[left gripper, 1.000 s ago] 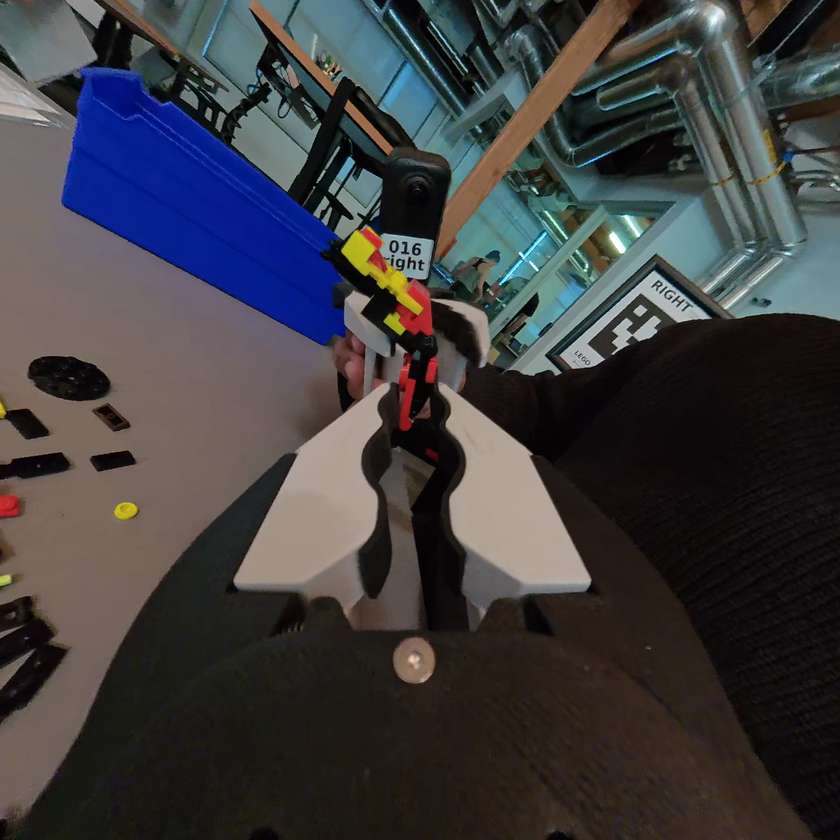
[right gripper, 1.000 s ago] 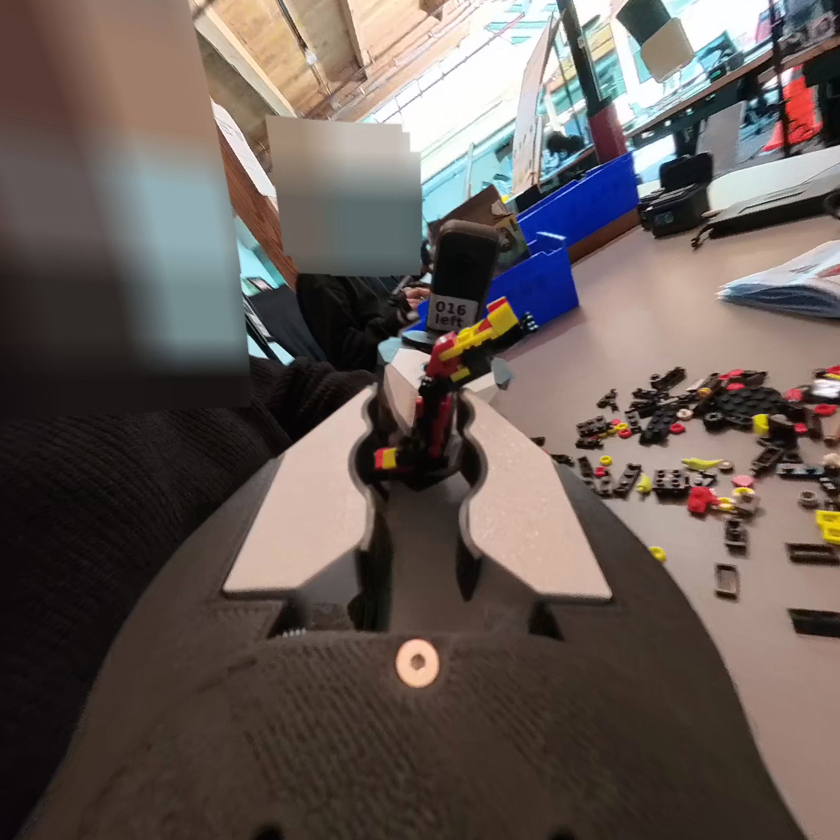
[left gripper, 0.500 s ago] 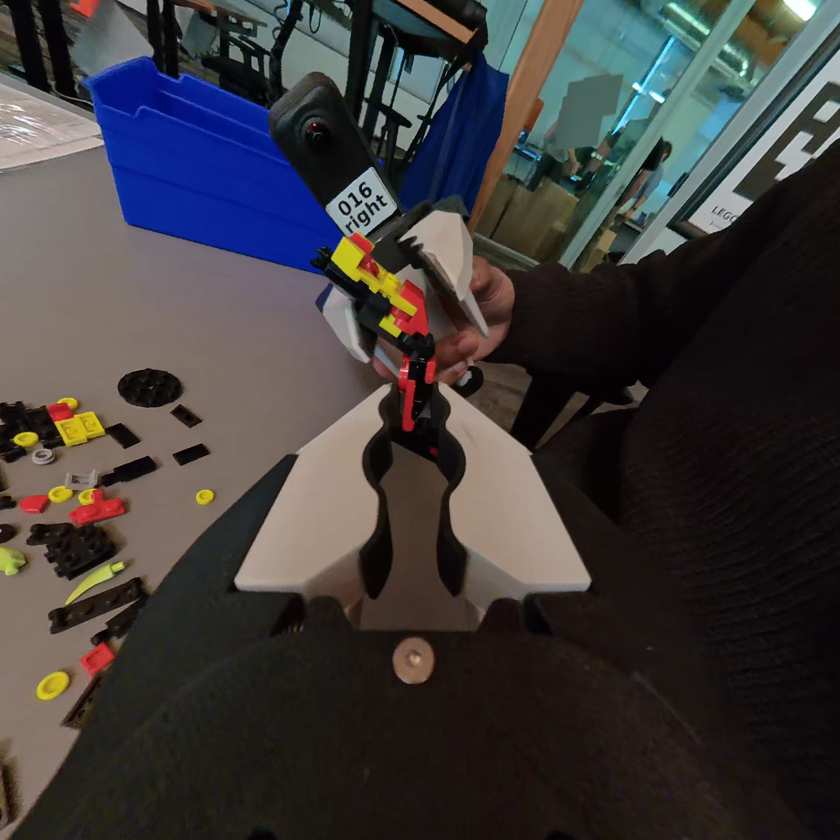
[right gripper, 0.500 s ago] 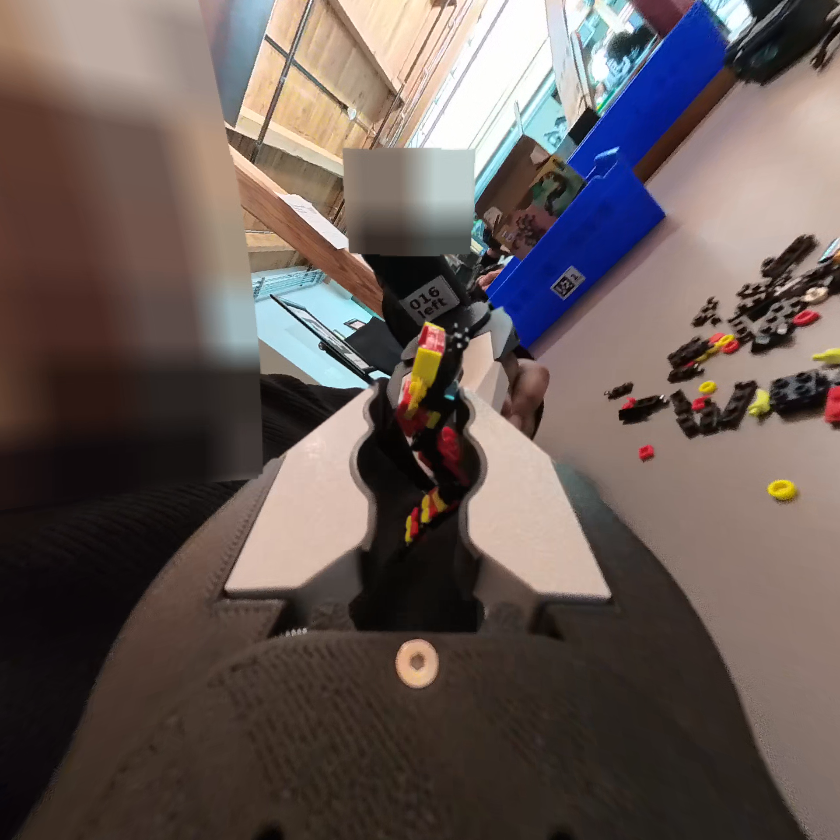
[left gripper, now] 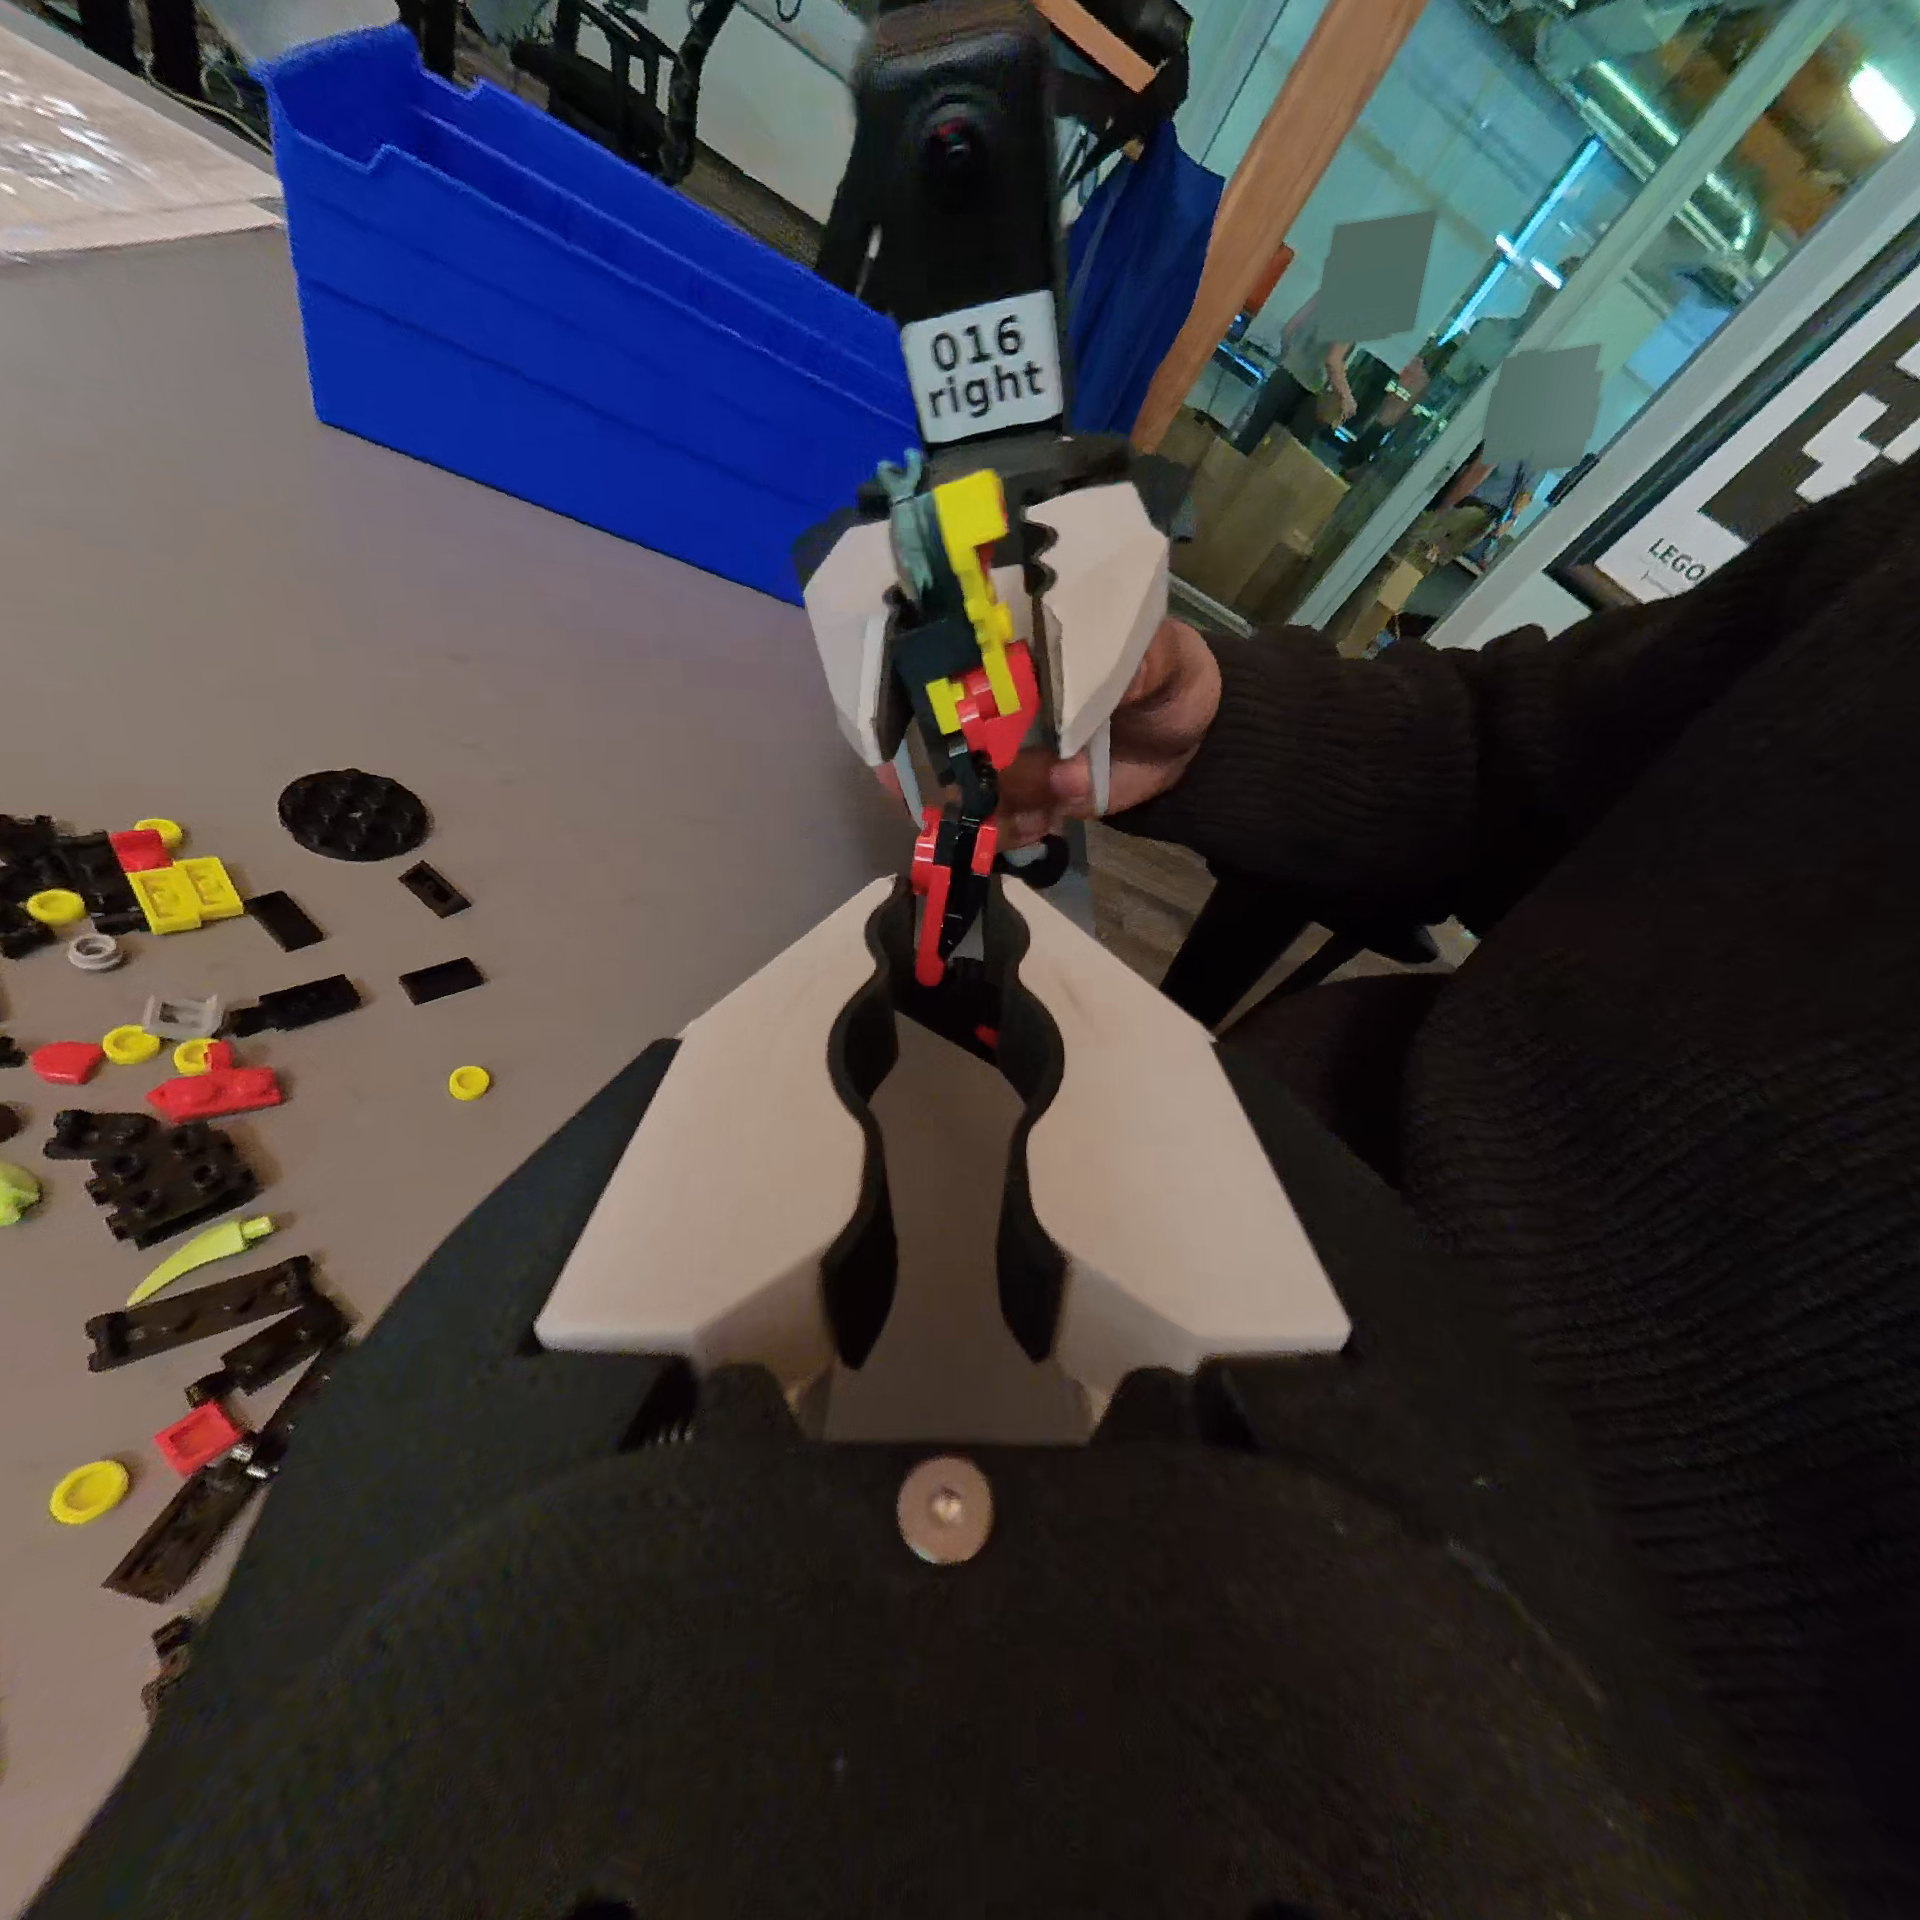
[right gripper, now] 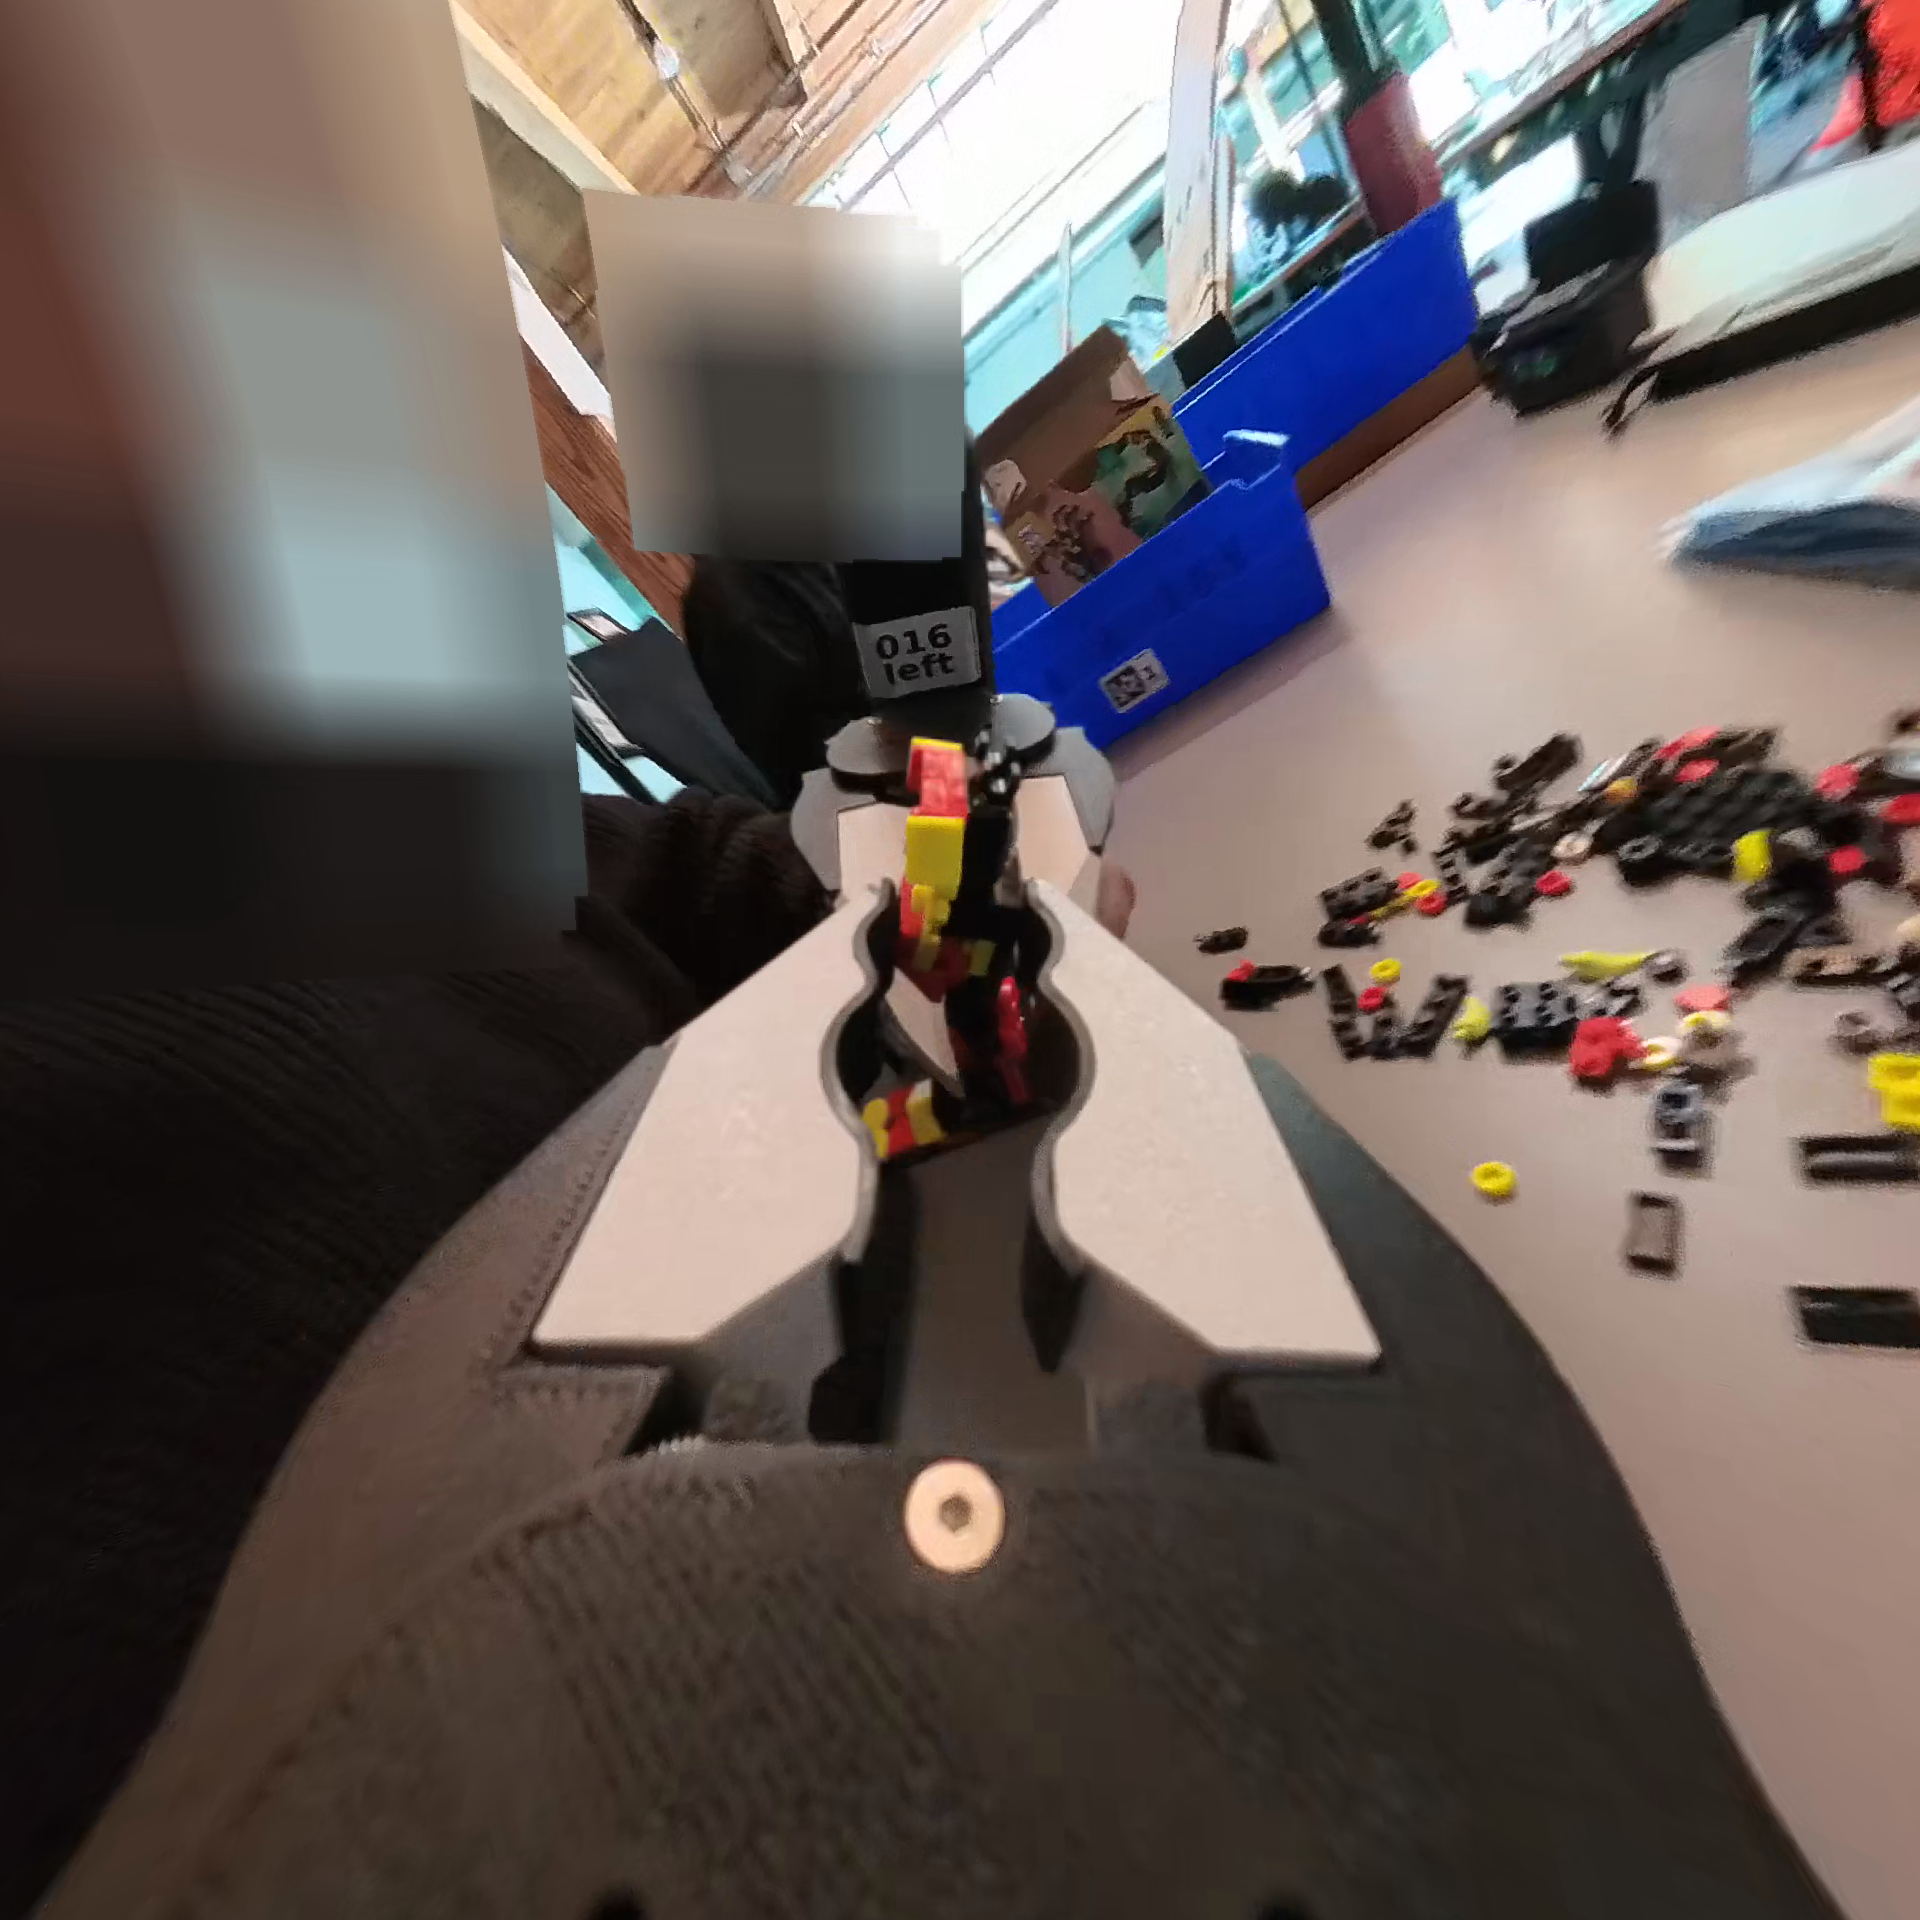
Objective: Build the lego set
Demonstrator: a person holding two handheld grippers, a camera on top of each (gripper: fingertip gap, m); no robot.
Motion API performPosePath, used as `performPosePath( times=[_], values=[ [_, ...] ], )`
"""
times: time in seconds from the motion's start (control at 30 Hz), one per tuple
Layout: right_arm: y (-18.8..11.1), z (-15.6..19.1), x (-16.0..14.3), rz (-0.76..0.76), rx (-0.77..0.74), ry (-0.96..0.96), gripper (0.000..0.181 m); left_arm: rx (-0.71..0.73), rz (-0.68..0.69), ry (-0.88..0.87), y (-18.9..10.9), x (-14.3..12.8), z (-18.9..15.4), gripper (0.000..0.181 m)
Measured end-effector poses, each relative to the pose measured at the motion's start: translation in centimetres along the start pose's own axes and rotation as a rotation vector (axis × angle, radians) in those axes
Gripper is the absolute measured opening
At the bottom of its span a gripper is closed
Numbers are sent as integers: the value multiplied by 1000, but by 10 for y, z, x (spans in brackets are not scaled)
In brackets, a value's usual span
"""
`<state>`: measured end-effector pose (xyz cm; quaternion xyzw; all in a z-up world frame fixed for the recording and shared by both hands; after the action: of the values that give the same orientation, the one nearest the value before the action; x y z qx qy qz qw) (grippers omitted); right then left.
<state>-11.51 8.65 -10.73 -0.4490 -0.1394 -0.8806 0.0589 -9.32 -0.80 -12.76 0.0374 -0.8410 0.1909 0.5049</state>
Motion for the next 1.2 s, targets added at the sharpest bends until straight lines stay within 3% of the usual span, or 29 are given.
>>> performPosePath(
  times=[0.33,0.93,1.07,1.2],
  values=[
    [6,12,3,156,-156,-389,20,-4,-11,-79,-2,2,3,10],
    [1,8,5,103,-117,-310,19,18,-49,-32,-4,3,8,10],
    [-4,4,6,120,-165,-327,18,23,-55,-68,-6,4,15,38],
    [-14,0,11,102,-227,-345,18,32,-27,-119,-7,2,25,47]
  ],
)
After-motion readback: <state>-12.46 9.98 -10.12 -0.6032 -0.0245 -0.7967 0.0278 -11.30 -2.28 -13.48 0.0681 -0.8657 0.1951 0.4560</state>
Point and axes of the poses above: each gripper's, where its closed fingertips meet, y out along the fingers, x out of its top, z = x × y across the jaws, the point moved 6 cm from there along -y, back along the fingers, and after that the axes turned 13 degrees about x, right-handed, at the moved point
